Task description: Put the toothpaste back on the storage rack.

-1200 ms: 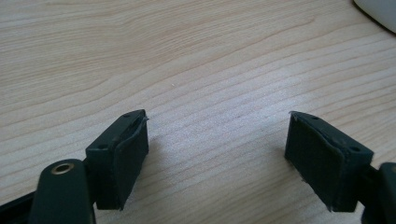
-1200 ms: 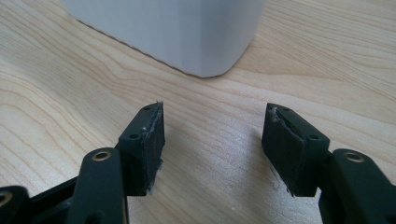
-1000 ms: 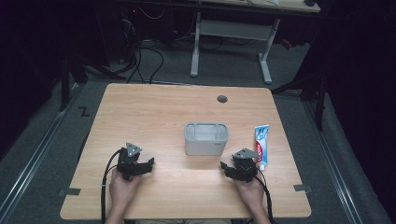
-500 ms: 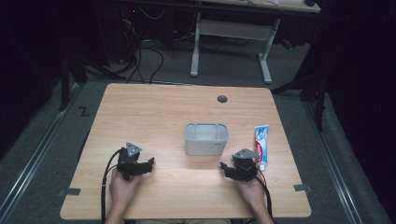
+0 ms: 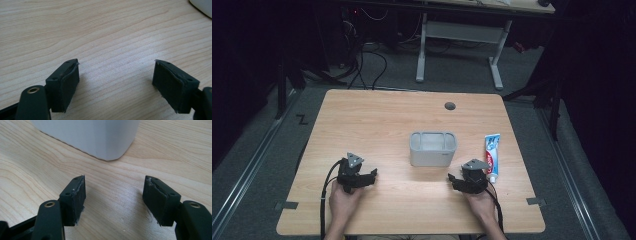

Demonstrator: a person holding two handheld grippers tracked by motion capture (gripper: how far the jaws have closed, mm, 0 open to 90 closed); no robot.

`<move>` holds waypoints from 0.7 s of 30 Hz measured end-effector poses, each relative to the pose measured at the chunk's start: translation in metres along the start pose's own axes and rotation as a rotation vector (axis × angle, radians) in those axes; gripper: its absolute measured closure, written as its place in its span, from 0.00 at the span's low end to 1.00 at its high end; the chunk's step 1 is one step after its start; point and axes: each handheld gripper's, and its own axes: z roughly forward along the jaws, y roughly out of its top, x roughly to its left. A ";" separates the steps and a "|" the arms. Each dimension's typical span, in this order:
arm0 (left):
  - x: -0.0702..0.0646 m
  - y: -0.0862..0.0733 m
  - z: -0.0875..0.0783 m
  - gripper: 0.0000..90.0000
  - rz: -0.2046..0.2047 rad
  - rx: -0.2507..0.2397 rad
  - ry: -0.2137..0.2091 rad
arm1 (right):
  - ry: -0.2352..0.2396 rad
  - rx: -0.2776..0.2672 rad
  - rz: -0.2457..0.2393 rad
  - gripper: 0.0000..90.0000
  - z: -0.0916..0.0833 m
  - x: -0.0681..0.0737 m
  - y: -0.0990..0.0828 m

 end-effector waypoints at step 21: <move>0.000 0.000 0.000 0.24 0.000 0.001 0.000 | -0.022 -0.034 0.021 0.44 -0.015 -0.001 0.000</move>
